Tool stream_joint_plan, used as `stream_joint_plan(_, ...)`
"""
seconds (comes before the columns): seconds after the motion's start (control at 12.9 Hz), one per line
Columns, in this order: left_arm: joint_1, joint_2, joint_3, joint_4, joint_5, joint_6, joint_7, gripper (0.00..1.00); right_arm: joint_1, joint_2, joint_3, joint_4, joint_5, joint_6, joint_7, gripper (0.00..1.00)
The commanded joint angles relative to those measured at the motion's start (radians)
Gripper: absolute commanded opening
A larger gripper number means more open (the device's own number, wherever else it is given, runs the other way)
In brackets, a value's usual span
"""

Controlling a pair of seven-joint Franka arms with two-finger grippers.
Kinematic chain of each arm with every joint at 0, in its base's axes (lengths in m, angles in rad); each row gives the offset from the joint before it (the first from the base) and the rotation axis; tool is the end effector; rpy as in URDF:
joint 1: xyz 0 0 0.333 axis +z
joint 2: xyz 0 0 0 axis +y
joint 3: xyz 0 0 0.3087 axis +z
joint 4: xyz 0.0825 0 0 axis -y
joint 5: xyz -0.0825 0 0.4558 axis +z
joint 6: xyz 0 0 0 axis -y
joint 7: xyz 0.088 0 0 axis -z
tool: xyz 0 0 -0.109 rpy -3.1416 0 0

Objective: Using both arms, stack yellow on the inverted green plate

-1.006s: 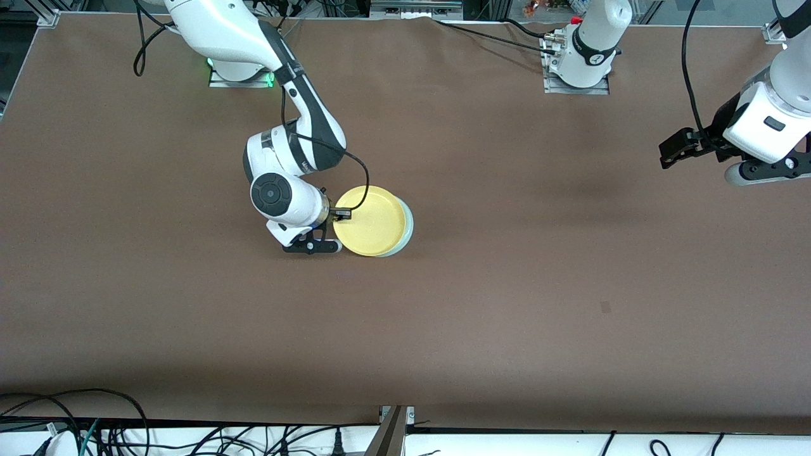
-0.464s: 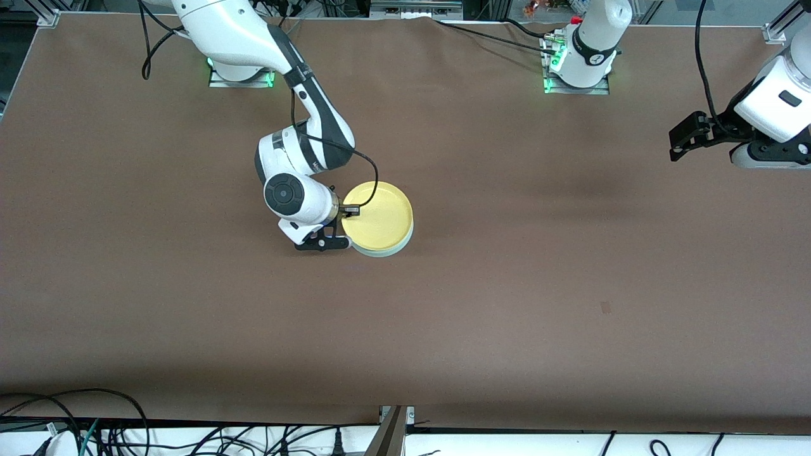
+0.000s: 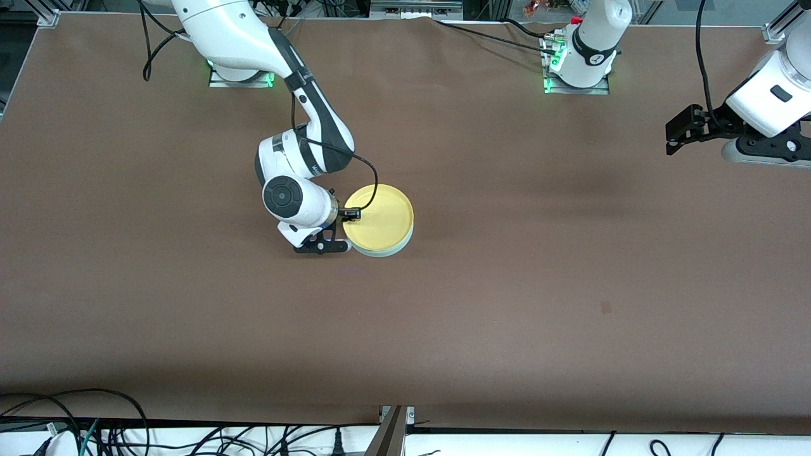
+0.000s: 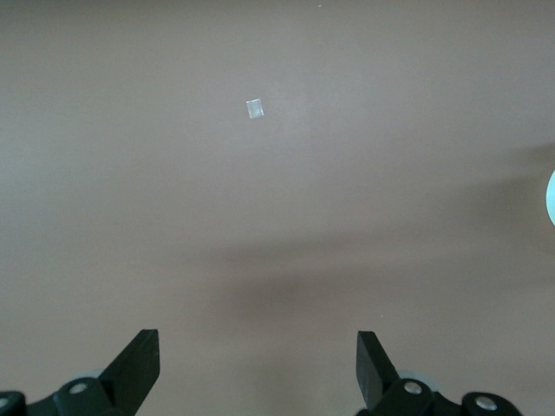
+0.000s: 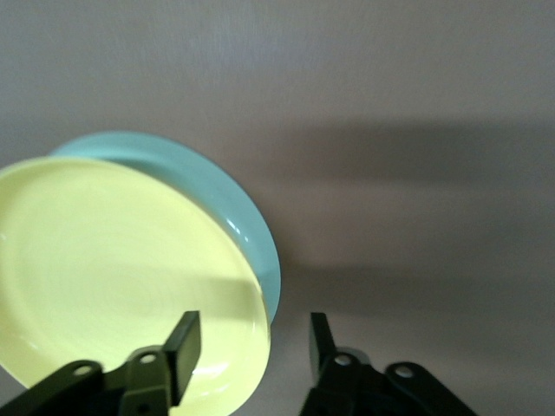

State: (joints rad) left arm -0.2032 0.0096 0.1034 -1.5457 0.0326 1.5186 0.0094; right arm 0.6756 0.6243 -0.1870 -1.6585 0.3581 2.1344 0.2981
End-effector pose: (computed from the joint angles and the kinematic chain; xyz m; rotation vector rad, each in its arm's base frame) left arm 0.6211 -0.0588 0.6184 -3.1014 0.1678 0.0545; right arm 0.6240 0.3599 0.1864 -3.0137 -0.0080 0.2840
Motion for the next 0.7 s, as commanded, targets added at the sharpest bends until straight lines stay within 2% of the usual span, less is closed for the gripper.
stream_joint_plan(0.0,0.002,-0.011,0.006,0.021,-0.02,-0.021,0.03,1.0,0.001,-0.099,-0.101,0.003,-0.024,-0.074,-0.02,1.0)
stream_joint_plan(0.15,0.005,-0.011,0.009,0.022,-0.019,-0.069,0.035,1.0,0.001,-0.167,-0.167,0.003,-0.077,-0.125,-0.027,1.0)
stream_joint_plan(0.39,0.005,0.001,0.013,0.045,-0.017,-0.072,0.043,1.0,0.001,-0.25,-0.233,0.034,-0.239,-0.261,-0.043,1.0)
stream_joint_plan(0.62,0.008,0.007,0.015,0.05,-0.02,-0.07,0.043,1.0,0.001,-0.322,-0.305,0.04,-0.257,-0.424,-0.143,1.0)
